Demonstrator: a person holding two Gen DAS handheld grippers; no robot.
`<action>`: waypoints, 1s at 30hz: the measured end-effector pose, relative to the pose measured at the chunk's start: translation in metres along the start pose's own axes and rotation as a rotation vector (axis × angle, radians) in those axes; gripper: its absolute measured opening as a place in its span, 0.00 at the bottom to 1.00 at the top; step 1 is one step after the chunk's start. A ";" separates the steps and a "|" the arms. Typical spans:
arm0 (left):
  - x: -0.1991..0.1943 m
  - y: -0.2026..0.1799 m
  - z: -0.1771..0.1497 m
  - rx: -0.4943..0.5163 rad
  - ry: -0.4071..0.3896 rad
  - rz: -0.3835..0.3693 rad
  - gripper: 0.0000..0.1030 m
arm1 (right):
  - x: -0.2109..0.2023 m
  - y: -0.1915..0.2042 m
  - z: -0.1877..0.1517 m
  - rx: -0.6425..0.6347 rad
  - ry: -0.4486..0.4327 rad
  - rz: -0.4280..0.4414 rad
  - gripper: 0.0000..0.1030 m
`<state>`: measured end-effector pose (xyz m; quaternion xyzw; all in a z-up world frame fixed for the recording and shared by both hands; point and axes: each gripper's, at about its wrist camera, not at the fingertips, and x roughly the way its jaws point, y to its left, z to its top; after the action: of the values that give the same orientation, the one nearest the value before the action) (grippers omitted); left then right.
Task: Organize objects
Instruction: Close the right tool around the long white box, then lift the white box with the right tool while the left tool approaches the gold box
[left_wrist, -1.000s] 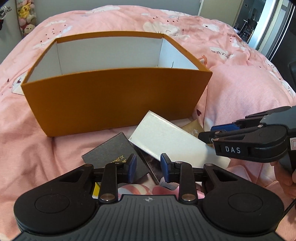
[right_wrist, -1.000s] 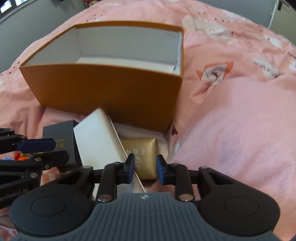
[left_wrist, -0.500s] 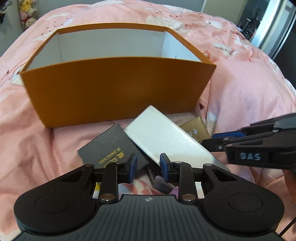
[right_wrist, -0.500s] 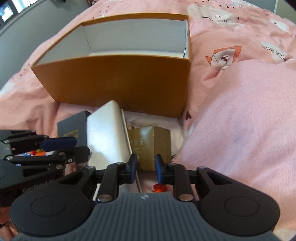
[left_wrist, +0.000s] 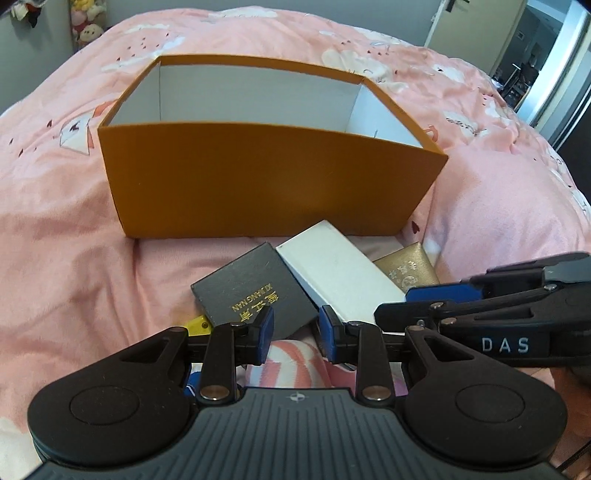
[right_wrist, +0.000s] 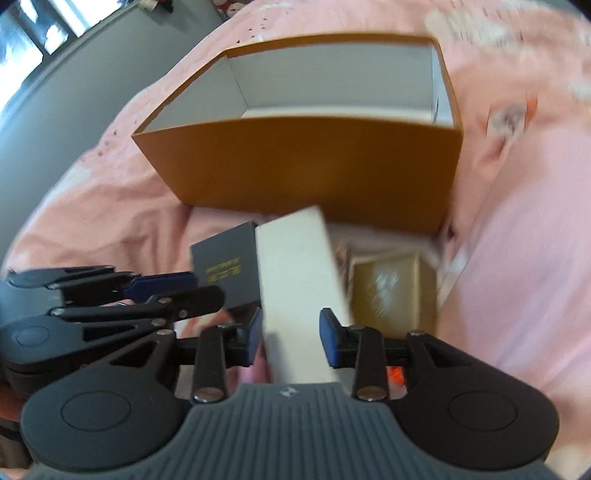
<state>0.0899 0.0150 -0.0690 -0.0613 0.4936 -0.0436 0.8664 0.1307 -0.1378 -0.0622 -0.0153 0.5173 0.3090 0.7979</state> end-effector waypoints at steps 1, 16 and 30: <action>0.001 0.001 -0.001 -0.004 0.001 0.007 0.33 | 0.004 0.003 0.001 -0.028 0.009 -0.010 0.36; 0.003 0.023 -0.004 -0.075 0.007 0.012 0.29 | 0.057 0.059 0.001 -0.464 0.087 -0.284 0.61; 0.001 0.015 -0.004 -0.038 -0.005 -0.056 0.29 | 0.016 -0.017 0.013 -0.050 0.139 -0.075 0.59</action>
<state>0.0870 0.0297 -0.0744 -0.0916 0.4901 -0.0583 0.8649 0.1549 -0.1395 -0.0746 -0.0759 0.5626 0.2897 0.7706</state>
